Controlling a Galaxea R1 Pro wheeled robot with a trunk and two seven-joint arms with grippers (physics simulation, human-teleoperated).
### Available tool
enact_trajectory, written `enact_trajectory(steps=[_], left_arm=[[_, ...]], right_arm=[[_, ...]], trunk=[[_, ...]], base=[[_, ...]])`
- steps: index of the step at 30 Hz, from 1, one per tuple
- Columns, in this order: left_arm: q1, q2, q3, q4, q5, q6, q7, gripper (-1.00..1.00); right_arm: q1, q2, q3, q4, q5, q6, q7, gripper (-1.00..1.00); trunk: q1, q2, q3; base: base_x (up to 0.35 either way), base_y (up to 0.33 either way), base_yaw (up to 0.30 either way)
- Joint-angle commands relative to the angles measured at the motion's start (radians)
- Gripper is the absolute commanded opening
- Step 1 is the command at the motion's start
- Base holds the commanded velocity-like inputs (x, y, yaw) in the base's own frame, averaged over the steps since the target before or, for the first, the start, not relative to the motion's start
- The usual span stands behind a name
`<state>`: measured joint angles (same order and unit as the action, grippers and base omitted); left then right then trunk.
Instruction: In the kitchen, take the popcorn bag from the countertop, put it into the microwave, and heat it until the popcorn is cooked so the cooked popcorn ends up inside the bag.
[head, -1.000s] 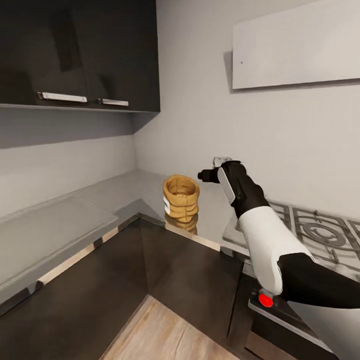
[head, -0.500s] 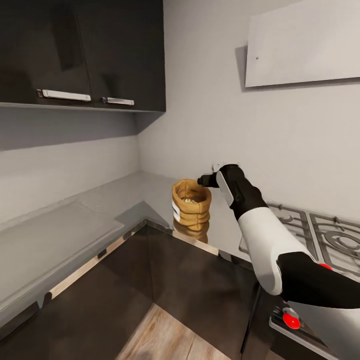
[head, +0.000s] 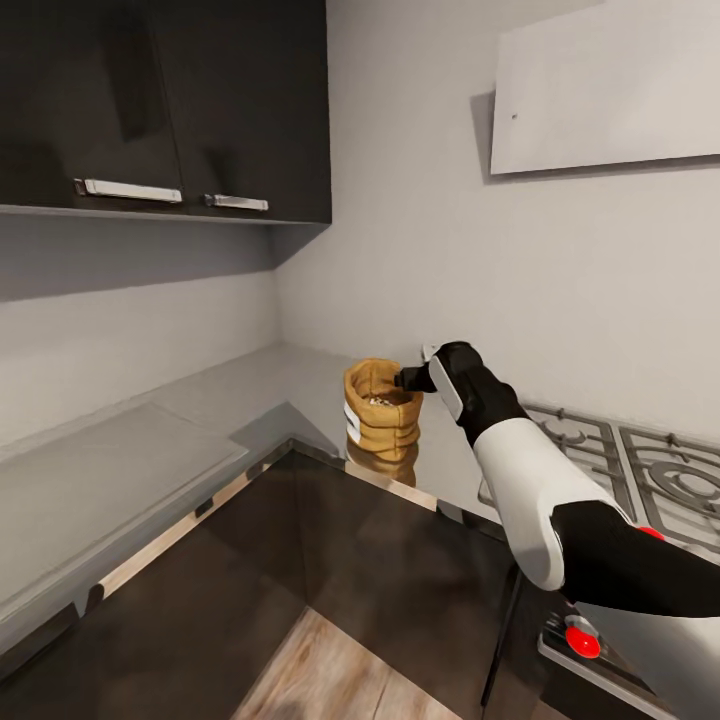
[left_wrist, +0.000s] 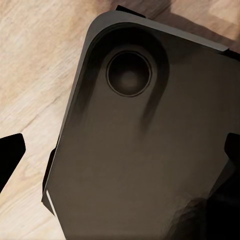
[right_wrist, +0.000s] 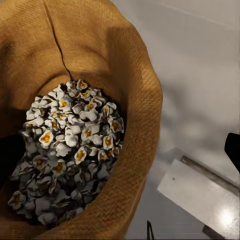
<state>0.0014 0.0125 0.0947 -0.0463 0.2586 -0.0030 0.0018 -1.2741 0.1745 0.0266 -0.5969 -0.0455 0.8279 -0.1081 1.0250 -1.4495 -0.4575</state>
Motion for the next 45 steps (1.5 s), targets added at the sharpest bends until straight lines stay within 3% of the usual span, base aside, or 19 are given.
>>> enact_trajectory(steps=[1,28,29,45], left_arm=[[0.000,0.000,0.008,-0.001,0.000,-0.001,0.000,1.00],[0.000,0.000,0.007,-0.001,-0.001,-0.001,0.000,1.00],[0.000,0.000,0.007,-0.001,-0.001,-0.001,0.000,1.00],[0.000,0.000,0.008,-0.001,-0.001,-0.001,0.000,1.00]], right_arm=[[-0.001,0.000,0.003,0.006,-0.005,0.001,-0.008,1.00],[-0.001,0.000,0.001,0.147,-0.005,-0.005,-0.019,1.00],[-0.001,0.000,0.001,0.147,-0.004,-0.005,-0.019,-1.00],[-0.003,0.000,-0.003,0.127,-0.011,0.009,-0.014,-1.00]], trunk=[[0.000,-0.001,-0.001],[0.000,-0.001,-0.001],[0.000,-0.001,-0.001],[0.000,-0.001,-0.001]], base=[[0.000,0.000,0.000],[0.039,0.000,0.000],[0.000,0.000,0.000],[0.000,0.000,0.000]])
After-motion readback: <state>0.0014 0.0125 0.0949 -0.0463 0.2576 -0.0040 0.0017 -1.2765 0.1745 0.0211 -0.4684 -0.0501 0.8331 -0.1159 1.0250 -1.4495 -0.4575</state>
